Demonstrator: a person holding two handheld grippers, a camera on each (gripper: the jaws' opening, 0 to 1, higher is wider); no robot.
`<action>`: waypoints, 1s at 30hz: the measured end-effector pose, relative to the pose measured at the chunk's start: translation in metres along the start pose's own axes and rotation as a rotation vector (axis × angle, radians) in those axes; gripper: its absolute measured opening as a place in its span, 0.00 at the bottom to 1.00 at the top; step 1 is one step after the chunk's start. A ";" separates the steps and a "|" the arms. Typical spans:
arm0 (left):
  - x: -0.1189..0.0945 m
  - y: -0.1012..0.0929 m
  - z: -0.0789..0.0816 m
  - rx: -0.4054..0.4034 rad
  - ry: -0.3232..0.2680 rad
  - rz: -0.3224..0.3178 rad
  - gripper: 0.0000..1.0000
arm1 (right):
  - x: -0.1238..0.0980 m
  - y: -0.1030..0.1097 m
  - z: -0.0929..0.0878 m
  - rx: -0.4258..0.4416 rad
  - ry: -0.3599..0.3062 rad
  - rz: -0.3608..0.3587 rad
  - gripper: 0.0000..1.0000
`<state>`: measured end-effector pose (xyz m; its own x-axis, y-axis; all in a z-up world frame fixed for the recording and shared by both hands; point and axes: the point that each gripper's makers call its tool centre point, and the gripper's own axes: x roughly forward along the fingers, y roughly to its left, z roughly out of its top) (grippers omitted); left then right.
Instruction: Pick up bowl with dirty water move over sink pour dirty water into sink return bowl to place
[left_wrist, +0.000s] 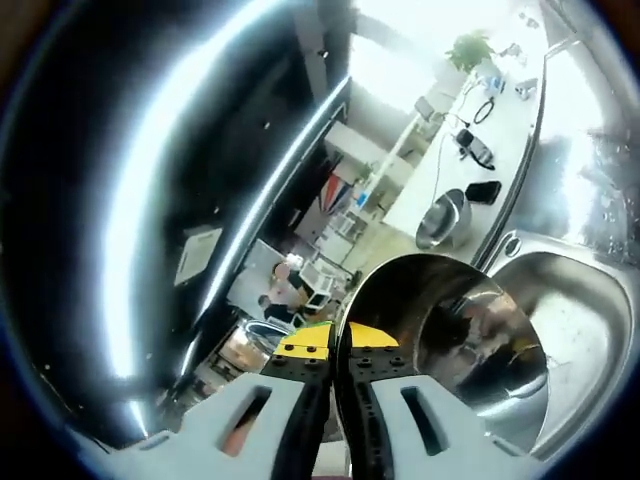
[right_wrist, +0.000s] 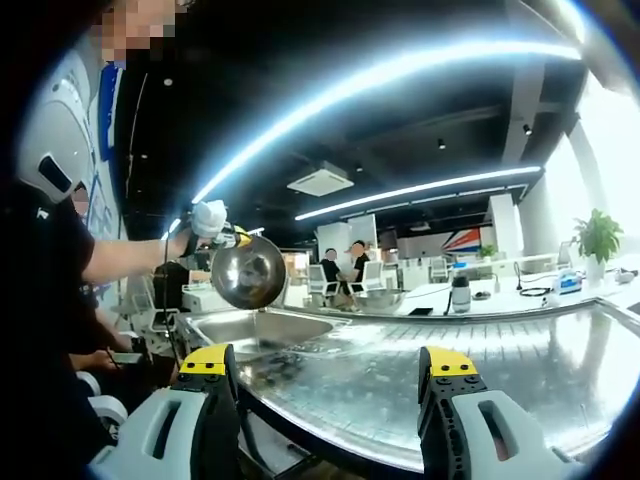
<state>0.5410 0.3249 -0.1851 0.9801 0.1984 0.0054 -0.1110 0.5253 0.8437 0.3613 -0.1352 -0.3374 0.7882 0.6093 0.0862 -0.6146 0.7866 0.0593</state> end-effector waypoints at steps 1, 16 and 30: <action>0.000 0.000 0.000 0.003 -0.002 0.001 0.00 | 0.000 0.000 0.000 0.001 -0.001 0.000 0.67; -0.004 0.001 0.004 0.130 -0.020 0.033 0.00 | 0.001 0.001 -0.001 0.006 -0.003 0.001 0.67; -0.008 -0.001 0.005 0.220 -0.030 0.051 0.00 | 0.003 0.003 -0.001 0.007 -0.005 0.012 0.67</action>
<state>0.5345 0.3190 -0.1835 0.9789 0.1939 0.0638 -0.1249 0.3213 0.9387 0.3615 -0.1309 -0.3380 0.7806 0.6182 0.0921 -0.6242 0.7785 0.0650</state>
